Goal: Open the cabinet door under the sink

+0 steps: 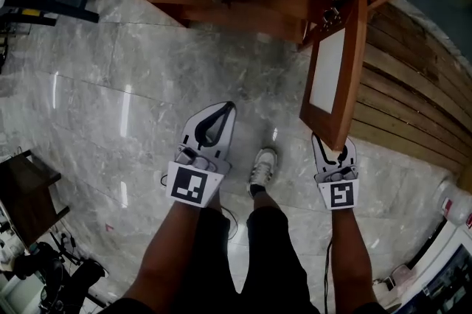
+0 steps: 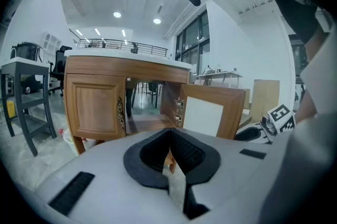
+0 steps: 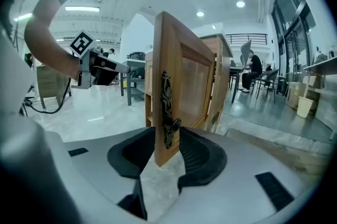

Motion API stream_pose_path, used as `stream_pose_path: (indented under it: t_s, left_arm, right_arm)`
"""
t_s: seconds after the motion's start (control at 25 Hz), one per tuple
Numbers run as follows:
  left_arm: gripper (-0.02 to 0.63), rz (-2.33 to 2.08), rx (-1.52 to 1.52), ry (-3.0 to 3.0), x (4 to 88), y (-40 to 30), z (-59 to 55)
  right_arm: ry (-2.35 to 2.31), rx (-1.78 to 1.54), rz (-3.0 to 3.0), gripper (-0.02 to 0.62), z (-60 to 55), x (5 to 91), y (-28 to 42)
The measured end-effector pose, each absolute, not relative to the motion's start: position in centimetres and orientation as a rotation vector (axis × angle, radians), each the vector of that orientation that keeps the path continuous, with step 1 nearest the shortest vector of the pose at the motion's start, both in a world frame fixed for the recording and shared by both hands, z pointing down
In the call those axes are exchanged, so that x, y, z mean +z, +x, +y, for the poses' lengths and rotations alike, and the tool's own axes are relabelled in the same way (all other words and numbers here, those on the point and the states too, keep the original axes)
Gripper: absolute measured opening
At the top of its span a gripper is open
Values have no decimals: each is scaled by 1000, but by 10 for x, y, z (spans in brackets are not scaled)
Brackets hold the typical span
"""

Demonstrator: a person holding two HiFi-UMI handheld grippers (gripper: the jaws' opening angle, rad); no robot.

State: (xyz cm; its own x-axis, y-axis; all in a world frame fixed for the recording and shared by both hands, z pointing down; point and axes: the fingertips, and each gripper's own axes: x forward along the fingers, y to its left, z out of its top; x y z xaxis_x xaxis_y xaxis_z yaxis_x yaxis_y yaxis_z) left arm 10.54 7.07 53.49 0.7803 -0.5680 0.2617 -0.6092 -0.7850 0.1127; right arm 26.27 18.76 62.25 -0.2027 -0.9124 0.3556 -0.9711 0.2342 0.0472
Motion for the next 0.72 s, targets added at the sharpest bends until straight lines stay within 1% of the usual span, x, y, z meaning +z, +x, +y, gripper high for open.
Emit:
stream_pose_path:
  t_s: [0.08, 0.28, 0.4, 0.52, 0.72]
  left_arm:
    - [23, -942, 304, 2774, 528, 97, 68]
    - [23, -966, 308, 2740, 519, 63, 54]
    - [23, -948, 319, 2746, 522, 48, 39]
    - [23, -910, 316, 2745, 520, 37, 29]
    - [23, -842, 304, 2764, 506, 24, 6]
  right_arm:
    - [1753, 272, -2206, 172, 194, 621, 254]
    - [1826, 412, -2117, 195, 211, 608, 223]
    - [1934, 482, -2097, 207, 206, 594, 193]
    - [2025, 537, -2092, 216, 191, 575, 154]
    - [2041, 516, -2132, 231, 146, 557, 111]
